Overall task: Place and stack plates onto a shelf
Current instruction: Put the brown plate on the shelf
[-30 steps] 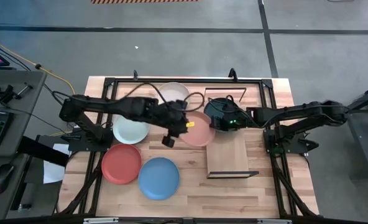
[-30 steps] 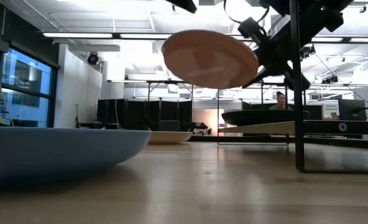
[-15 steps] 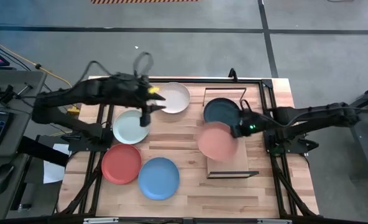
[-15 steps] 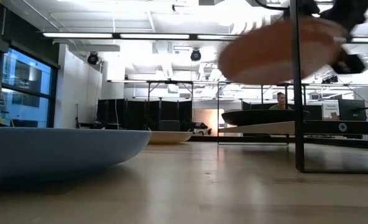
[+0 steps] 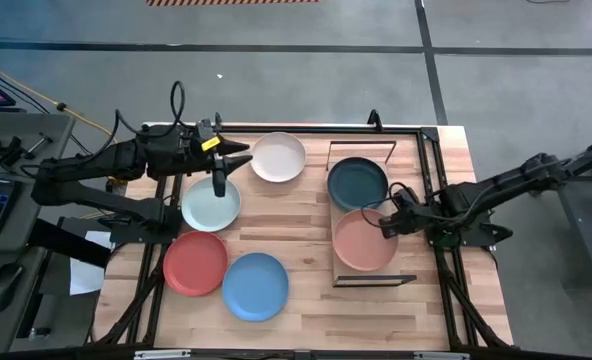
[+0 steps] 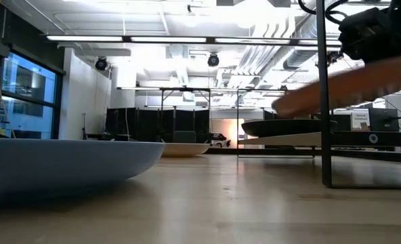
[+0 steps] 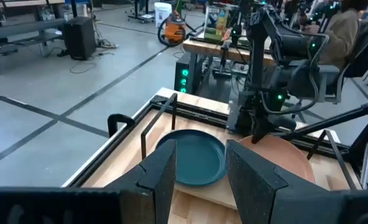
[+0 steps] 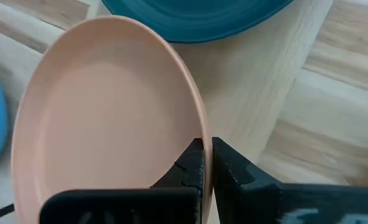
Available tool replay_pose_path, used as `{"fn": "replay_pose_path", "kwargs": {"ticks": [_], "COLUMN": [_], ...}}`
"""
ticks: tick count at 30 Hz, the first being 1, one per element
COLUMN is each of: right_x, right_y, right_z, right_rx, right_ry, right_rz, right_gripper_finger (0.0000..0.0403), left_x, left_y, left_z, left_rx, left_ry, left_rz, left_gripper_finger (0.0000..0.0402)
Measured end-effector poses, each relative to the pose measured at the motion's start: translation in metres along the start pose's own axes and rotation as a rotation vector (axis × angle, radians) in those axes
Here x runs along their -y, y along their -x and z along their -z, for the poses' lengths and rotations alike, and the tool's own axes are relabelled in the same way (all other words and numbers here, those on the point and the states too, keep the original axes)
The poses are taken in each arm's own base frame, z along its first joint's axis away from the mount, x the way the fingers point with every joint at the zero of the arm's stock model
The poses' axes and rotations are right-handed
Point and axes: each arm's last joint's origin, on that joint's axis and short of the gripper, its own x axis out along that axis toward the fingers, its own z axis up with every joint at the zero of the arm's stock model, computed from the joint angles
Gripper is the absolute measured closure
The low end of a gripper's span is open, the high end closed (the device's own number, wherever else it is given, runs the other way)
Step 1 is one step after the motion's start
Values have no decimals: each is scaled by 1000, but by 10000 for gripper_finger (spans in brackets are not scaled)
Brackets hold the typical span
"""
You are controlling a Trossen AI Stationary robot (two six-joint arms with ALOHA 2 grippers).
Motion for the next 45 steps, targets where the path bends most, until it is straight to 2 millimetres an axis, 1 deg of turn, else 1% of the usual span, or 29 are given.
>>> {"fn": "replay_pose_path", "kwargs": {"ticks": [5,11,21,35,37,39,45], "right_x": [-2,-6,-11,-13,-13,-13,-12], "right_y": [-3,-13,-27,-28,-28,-28,-22], "right_z": [7,13,17,15,15,15,14], "right_rx": [-18,-36,-42,-9,-7,-6,-3], "right_ry": [113,183,194,169,154,150,143], "right_rz": [27,78,152,137,135,133,104], "right_gripper_finger": [403,403,403,401,394,378,298], "left_x": [1,1,1,0,0,0,0], "left_y": [-3,-4,-4,-4,-4,-4,-4], "left_z": [1,1,1,1,1,1,1], "left_rx": [-7,-12,-10,-10,-10,-10,-9], "left_ry": [-2,-4,-6,-19,-20,-20,-20], "left_rz": [-3,-4,-7,-10,-10,-10,-9], "left_gripper_finger": [276,276,276,276,276,276,276]}}
